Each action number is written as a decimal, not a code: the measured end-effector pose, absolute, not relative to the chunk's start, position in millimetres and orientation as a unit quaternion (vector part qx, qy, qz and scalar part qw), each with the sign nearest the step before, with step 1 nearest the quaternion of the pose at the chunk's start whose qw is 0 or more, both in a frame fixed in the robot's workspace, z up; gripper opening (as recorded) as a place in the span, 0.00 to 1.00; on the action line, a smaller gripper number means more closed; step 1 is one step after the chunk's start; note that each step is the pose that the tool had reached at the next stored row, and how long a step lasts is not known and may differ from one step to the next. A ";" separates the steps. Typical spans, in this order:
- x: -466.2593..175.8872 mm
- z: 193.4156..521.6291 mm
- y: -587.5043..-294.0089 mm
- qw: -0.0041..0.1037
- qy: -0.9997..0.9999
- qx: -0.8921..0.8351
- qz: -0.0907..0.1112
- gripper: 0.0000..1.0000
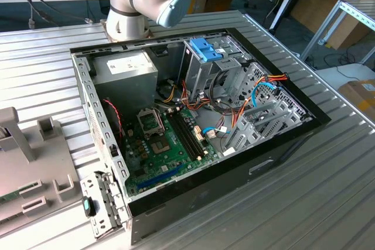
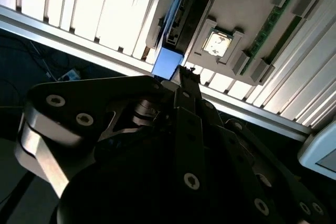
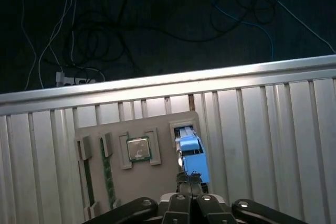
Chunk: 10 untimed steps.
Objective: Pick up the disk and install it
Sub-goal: 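Pick up the disk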
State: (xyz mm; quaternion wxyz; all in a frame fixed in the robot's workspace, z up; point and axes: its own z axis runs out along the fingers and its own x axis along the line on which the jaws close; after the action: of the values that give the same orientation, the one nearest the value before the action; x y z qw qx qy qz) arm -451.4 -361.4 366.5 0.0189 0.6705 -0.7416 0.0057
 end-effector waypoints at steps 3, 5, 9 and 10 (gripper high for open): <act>-451.3 366.4 -359.0 0.019 -0.736 0.677 0.006 0.11; -451.3 366.4 -358.5 0.019 -0.736 0.677 0.006 0.11; -451.3 366.4 -357.8 0.019 -0.736 0.677 0.006 0.11; -451.3 366.4 -357.7 0.019 -0.736 0.677 0.006 0.11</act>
State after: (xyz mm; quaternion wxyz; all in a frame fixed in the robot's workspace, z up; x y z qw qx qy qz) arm -451.3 -357.7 366.4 0.0188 0.6771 -0.7356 0.0059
